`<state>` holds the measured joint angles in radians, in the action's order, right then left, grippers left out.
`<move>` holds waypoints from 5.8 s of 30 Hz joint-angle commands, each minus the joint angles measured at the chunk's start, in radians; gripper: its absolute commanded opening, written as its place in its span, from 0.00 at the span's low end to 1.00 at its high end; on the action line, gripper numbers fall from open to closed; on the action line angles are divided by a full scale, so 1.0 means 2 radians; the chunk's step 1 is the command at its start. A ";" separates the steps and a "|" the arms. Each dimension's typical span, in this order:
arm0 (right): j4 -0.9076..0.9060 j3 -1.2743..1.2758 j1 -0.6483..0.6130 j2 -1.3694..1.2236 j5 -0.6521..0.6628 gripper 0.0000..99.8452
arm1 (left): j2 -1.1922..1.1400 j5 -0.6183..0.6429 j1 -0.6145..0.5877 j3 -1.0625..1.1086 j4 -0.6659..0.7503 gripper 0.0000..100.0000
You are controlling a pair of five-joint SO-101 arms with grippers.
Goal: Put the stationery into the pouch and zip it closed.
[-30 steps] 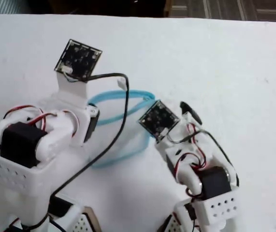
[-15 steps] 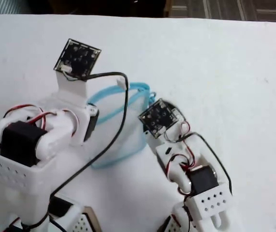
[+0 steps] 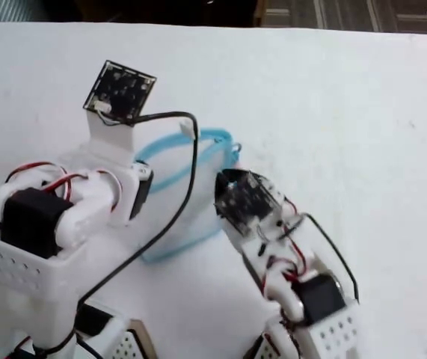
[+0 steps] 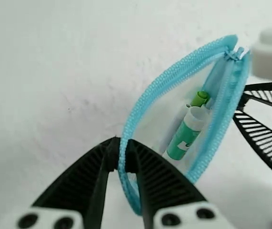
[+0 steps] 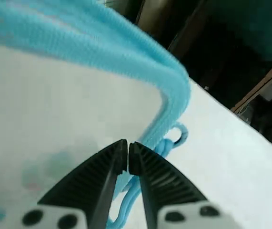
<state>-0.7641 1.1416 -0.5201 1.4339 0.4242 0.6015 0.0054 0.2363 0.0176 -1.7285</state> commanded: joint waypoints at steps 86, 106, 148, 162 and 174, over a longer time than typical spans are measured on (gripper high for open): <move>-0.218 -0.058 -0.066 0.167 -0.172 0.20 | -0.013 -0.207 -0.038 0.037 0.147 0.02; 0.027 0.169 -0.040 0.167 -0.120 0.17 | -0.013 -0.212 -0.033 0.037 0.145 0.02; -0.293 -0.040 -0.130 0.171 -0.121 0.19 | -0.018 -0.138 -0.025 0.042 0.259 0.02; -0.229 -0.110 0.122 0.170 -0.120 0.10 | -0.013 -0.140 0.035 -0.006 0.237 0.02; -0.291 -0.112 0.293 0.171 -0.114 0.11 | -0.005 -0.141 0.050 -0.089 0.143 0.02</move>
<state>-1.2919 0.9513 0.0338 1.7806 0.1849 0.5600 -0.2846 0.3284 -0.1112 -1.4032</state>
